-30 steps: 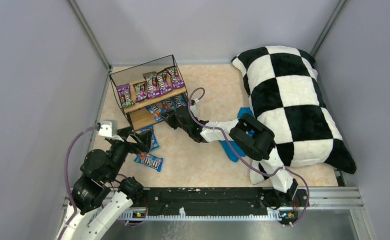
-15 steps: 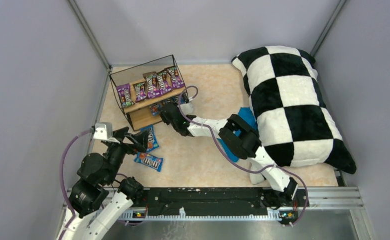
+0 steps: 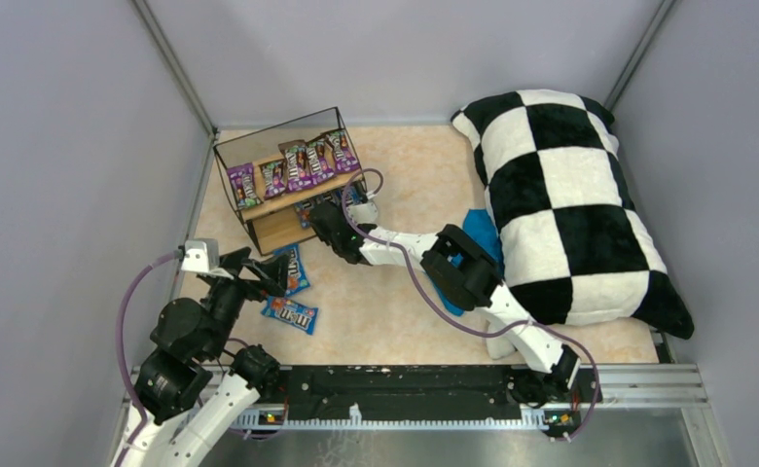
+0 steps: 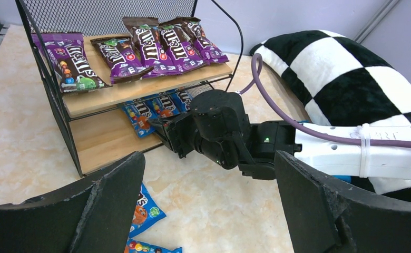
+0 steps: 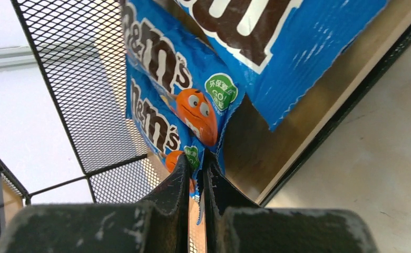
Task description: Place and organize the candy bags onto the shelf
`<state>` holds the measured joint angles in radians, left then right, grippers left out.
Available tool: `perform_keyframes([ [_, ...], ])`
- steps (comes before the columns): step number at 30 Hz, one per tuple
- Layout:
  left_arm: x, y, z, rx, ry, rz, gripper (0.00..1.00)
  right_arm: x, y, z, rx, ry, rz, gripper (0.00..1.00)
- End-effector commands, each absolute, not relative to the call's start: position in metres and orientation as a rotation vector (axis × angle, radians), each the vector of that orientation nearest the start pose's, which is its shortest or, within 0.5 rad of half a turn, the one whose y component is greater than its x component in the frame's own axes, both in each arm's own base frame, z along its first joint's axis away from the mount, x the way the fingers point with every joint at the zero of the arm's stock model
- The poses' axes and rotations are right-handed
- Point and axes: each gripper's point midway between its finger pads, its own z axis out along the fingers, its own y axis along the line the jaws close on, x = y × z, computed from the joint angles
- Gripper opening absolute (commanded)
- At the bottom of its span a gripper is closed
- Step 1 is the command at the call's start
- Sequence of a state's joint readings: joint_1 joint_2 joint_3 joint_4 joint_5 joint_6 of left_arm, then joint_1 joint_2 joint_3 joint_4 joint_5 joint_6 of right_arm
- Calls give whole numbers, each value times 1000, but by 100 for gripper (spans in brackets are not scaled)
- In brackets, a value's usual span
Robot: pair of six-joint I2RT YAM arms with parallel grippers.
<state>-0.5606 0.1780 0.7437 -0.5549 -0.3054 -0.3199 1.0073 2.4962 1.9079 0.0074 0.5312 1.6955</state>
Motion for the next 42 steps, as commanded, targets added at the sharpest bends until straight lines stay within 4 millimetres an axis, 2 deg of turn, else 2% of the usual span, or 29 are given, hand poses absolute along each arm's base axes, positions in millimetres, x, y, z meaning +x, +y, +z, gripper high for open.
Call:
perform_keyframes([
  [1, 172, -58, 313, -71, 1550, -461, 99, 411, 547, 72, 1057, 1943, 1036, 1],
  [3, 172, -58, 312, -71, 1551, -460, 98, 411, 547, 75, 1039, 1939, 1040, 7],
  [7, 172, -59, 312, -70, 1554, -459, 98, 407, 548, 89, 1007, 1928, 1095, 27],
  [11, 172, -58, 312, -72, 1555, -458, 98, 395, 552, 104, 937, 1953, 1175, 40],
  [15, 173, -59, 311, -72, 1561, -454, 99, 366, 547, 112, 787, 2031, 1242, 51],
  [20, 175, -59, 309, -75, 1569, -449, 99, 314, 518, 114, 575, 2107, 1308, 64],
  [23, 176, -60, 308, -73, 1575, -447, 99, 281, 505, 103, 423, 2179, 1359, 66],
  [26, 178, -62, 306, -69, 1585, -445, 98, 250, 503, 96, 304, 2220, 1468, 66],
  [30, 181, -63, 304, -65, 1598, -439, 99, 224, 501, 91, 223, 2251, 1507, 67],
  [34, 181, -63, 304, -68, 1600, -437, 99, 207, 517, 82, 210, 2294, 1516, 67],
  [37, 180, -61, 304, -77, 1599, -432, 99, 192, 532, 75, 266, 2333, 1536, 67],
  [42, 179, -59, 305, -85, 1593, -433, 99, 197, 545, 67, 432, 2300, 1484, 63],
])
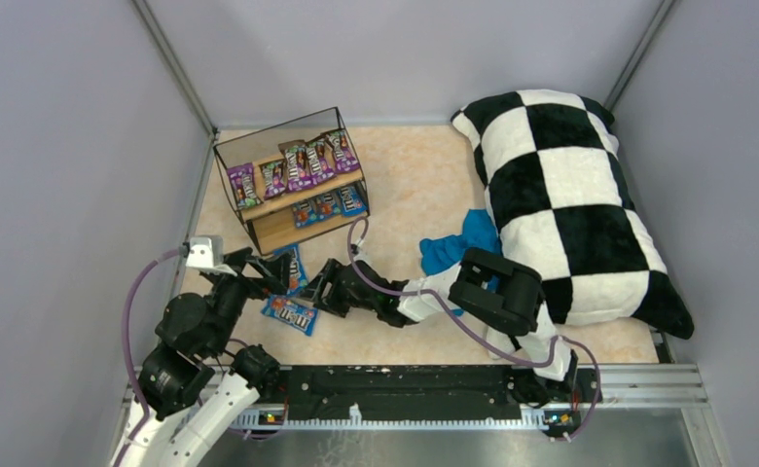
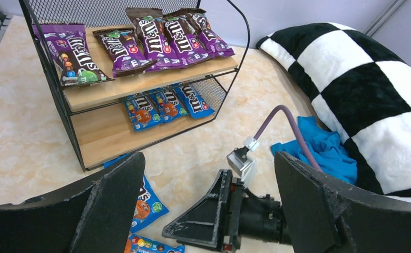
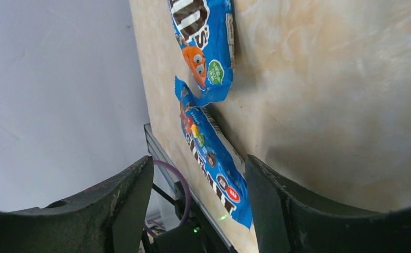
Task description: Place and organize the candy bags onto the shelf
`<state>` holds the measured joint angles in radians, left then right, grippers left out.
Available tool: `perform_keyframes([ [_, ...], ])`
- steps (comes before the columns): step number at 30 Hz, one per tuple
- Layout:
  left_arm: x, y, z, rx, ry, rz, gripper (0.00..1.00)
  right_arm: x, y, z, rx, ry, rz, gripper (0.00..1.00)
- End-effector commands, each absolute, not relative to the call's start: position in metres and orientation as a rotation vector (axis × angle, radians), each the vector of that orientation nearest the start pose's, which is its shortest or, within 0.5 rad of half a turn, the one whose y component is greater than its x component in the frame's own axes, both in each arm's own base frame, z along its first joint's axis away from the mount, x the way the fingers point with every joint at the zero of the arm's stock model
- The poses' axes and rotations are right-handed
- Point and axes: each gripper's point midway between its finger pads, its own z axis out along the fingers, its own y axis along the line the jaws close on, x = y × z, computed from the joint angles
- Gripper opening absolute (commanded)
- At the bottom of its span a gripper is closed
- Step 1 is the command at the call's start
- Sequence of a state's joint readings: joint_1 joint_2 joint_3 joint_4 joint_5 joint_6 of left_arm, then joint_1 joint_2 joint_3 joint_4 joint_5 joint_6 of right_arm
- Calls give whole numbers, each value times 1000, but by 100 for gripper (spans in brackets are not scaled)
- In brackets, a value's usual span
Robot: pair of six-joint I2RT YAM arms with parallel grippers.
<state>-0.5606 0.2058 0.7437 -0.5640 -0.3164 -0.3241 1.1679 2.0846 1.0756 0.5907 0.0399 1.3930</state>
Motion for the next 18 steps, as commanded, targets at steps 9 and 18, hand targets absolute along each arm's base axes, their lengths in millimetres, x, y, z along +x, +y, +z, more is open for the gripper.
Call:
perform_keyframes([
  [9, 178, -60, 306, -76, 1591, -441, 99, 217, 560, 42, 613, 2305, 1408, 52],
  [18, 176, -60, 307, -73, 1582, -448, 99, 240, 565, 32, 670, 2274, 1328, 39],
])
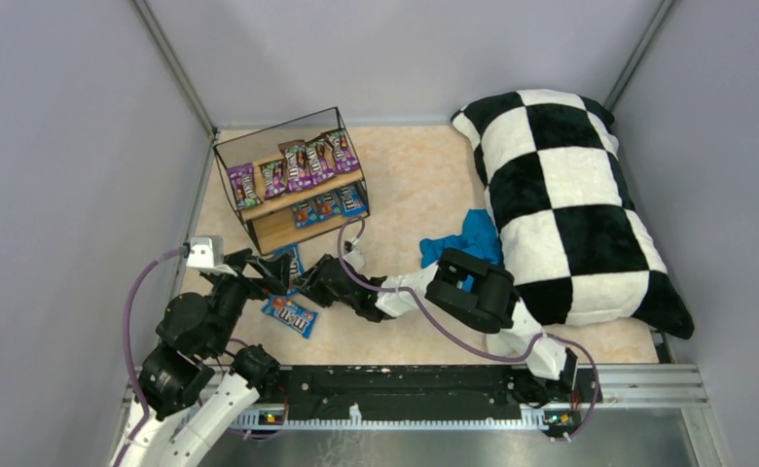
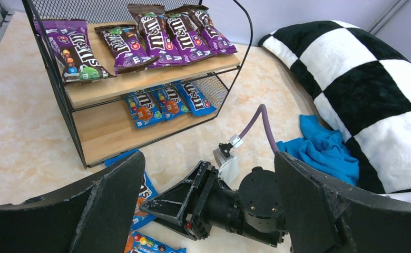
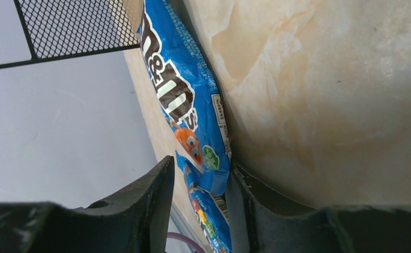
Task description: Place and organize the candy bags onto the shelf
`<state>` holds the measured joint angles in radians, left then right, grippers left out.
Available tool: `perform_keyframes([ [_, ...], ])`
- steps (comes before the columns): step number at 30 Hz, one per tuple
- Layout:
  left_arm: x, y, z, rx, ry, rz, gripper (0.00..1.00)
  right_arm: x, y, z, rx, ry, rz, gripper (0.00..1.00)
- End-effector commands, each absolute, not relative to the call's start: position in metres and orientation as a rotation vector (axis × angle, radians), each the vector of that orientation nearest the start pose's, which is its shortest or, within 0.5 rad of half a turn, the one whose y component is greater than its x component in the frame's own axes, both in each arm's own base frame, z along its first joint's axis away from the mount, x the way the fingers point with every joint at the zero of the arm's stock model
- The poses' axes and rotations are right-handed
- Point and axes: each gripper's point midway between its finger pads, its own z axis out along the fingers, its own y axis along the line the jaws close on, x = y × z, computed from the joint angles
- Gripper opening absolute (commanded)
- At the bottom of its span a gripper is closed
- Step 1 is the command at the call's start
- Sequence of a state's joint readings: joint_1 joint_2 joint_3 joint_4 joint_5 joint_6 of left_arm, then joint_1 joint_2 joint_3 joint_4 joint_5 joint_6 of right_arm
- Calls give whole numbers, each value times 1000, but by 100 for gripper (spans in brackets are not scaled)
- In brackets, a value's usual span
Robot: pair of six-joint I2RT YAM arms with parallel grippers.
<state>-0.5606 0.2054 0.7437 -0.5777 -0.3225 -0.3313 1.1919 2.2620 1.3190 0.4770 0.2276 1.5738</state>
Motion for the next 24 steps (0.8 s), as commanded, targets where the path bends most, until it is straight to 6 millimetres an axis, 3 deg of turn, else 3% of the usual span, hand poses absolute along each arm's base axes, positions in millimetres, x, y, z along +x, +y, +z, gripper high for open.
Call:
perform_keyframes([
  [1, 176, -61, 307, -71, 1581, -449, 99, 242, 567, 33, 672, 2270, 1332, 37],
  [6, 176, -60, 308, -71, 1578, -450, 99, 243, 571, 32, 641, 2276, 1348, 22],
  [13, 175, -60, 308, -71, 1576, -451, 99, 234, 570, 68, 553, 2226, 1461, 1],
  [22, 174, -61, 310, -66, 1568, -457, 99, 254, 564, 123, 562, 2105, 1531, 0],
  [24, 174, -59, 310, -76, 1566, -454, 99, 259, 565, 126, 552, 2104, 1515, 0],
])
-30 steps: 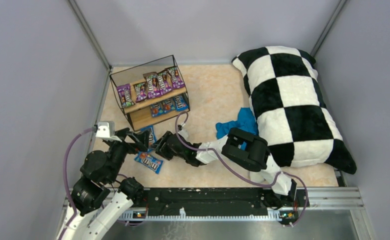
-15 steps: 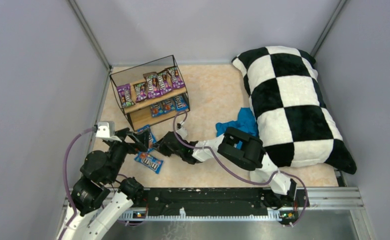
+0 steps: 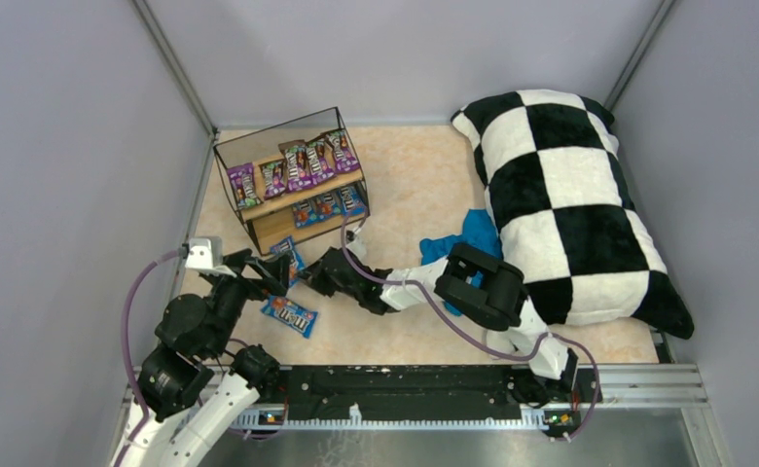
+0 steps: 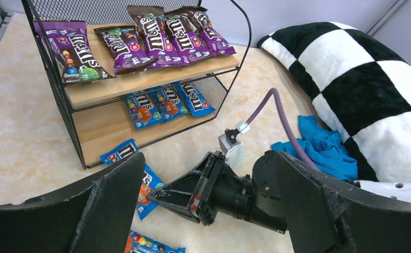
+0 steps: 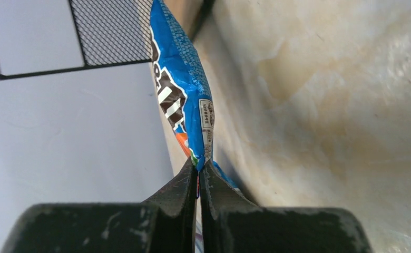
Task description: Place and organize the candy bags onto the shelf
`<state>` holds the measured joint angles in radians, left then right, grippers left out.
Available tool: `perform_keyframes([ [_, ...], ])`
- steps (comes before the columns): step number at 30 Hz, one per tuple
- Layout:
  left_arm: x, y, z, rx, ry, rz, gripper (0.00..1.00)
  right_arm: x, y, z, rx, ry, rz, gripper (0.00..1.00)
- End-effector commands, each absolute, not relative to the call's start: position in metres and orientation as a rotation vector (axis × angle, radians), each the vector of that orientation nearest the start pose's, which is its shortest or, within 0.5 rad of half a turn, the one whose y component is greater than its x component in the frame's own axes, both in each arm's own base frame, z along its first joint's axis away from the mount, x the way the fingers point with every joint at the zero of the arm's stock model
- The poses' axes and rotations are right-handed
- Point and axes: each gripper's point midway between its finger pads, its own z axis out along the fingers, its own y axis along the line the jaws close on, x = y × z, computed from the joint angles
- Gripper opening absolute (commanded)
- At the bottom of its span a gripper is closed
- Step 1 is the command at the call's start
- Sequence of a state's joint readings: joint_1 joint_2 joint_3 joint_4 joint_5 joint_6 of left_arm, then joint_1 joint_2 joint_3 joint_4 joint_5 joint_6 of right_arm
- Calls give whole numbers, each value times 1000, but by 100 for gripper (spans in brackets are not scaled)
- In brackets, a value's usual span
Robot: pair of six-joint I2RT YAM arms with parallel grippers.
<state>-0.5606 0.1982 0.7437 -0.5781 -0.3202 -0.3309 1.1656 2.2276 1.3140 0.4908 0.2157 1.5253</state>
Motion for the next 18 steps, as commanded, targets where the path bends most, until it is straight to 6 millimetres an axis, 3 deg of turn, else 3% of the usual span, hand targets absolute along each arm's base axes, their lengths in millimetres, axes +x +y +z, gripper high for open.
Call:
perform_keyframes([
  [1, 173, -58, 311, -79, 1562, -455, 99, 260, 566, 127, 549, 2100, 1518, 0],
  [7, 169, -53, 314, -95, 1537, -457, 99, 276, 580, 123, 534, 2093, 1498, 0],
  [18, 169, -55, 314, -85, 1540, -462, 99, 324, 606, 107, 556, 2058, 1392, 0],
])
